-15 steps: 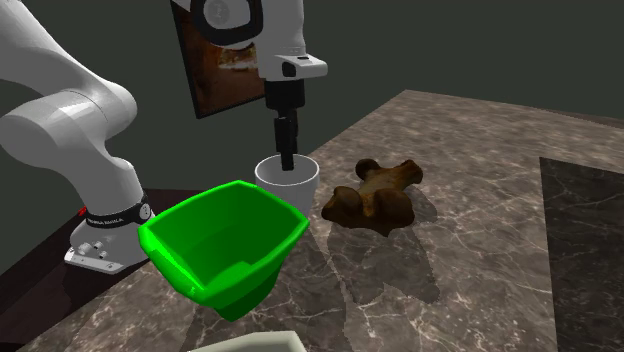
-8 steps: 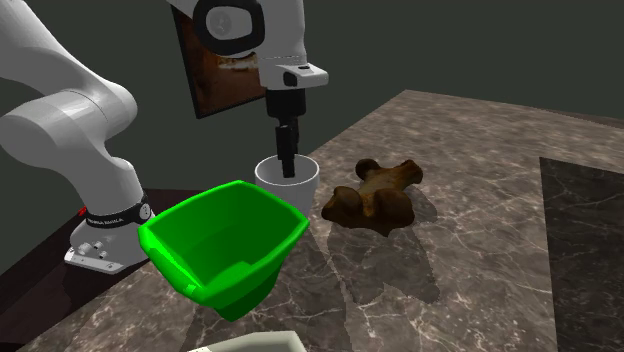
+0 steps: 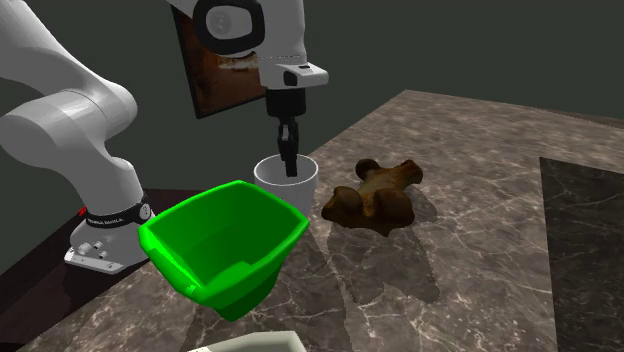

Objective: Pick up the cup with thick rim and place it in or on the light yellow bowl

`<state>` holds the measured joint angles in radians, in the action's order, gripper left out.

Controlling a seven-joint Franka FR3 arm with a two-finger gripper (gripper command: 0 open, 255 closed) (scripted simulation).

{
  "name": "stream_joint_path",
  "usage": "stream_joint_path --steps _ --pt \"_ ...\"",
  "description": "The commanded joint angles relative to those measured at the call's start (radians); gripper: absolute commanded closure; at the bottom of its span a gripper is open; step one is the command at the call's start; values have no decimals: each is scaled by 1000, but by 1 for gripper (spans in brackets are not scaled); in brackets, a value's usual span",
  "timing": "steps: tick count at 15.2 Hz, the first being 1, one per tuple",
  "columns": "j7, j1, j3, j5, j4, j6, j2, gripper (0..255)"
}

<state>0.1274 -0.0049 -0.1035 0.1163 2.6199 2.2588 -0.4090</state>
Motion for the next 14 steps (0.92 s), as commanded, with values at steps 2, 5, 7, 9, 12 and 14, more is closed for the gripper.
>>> stream_joint_path --steps 2,5,7,9,12,14 --pt "0 0 0 0 2 0 0 255" --pt "-3 1 1 -2 -7 -16 -7 255" --pt "-8 2 2 -6 -23 -47 -22 255" --pt "-13 4 4 -9 -40 -77 -36 255" --pt "-20 6 6 -13 -68 -123 -54 255" --pt "-24 6 7 -16 -87 -152 -65 255"
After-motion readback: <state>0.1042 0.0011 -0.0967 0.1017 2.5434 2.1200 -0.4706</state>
